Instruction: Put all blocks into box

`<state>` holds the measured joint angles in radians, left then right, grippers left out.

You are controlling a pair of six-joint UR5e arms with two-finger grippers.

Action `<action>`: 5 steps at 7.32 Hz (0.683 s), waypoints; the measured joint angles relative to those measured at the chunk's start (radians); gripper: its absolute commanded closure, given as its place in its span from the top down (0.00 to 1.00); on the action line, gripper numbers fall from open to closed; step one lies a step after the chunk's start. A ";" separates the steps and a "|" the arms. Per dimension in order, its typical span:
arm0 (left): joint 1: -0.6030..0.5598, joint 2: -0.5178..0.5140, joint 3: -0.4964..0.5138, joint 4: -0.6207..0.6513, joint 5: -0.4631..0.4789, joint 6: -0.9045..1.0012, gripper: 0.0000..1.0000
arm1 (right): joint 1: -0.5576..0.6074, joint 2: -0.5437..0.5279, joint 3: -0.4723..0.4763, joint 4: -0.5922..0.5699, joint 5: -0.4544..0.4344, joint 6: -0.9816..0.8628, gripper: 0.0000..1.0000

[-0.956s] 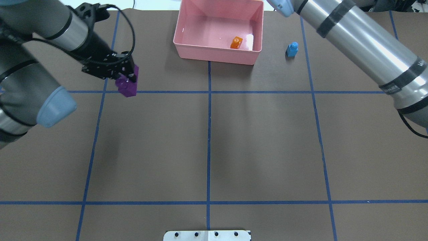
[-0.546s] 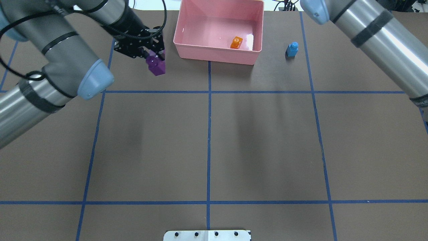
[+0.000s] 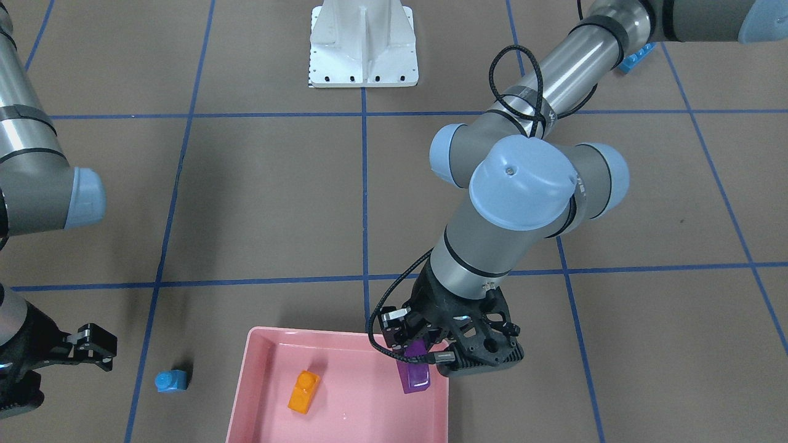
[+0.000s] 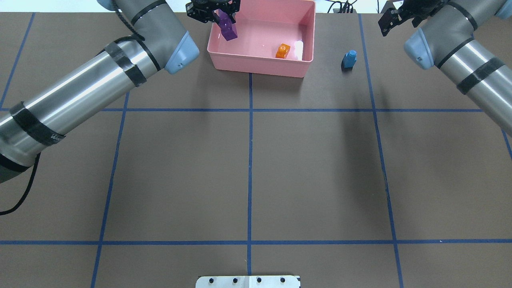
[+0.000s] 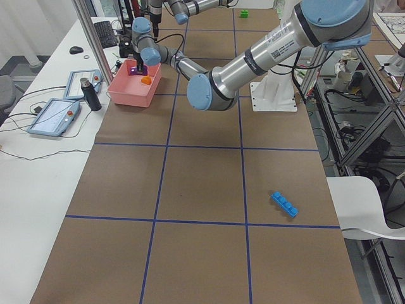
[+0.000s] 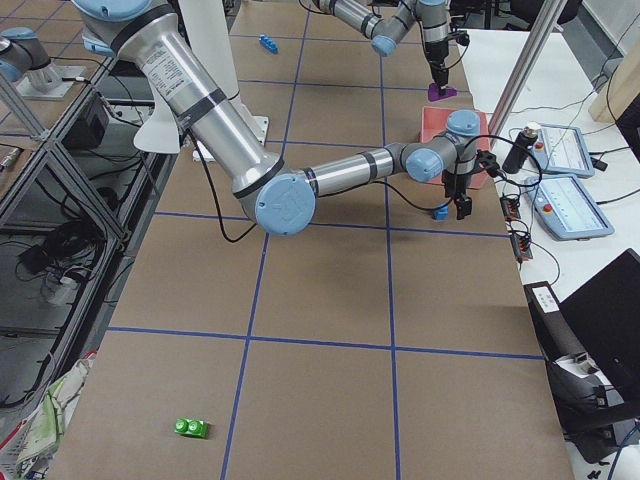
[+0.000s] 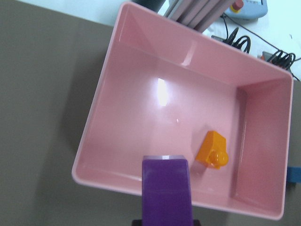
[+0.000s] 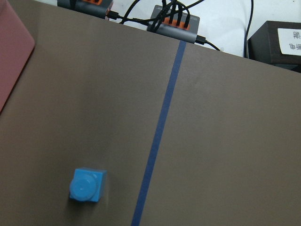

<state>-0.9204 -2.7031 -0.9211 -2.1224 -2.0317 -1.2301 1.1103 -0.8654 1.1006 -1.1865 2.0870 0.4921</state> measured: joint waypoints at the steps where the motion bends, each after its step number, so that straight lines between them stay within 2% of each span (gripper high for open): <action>1: 0.008 -0.019 0.058 -0.032 0.049 0.000 0.00 | -0.013 0.026 -0.061 0.055 -0.005 0.030 1.00; 3: 0.038 -0.040 0.132 -0.081 0.116 0.000 0.00 | -0.042 0.115 -0.180 0.087 -0.021 0.053 1.00; 5: 0.059 -0.043 0.147 -0.093 0.157 0.000 0.00 | -0.083 0.173 -0.269 0.122 -0.061 0.075 0.99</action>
<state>-0.8613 -2.7459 -0.7742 -2.2152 -1.8751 -1.2302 1.0269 -0.6922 0.8315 -1.0646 2.0259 0.5670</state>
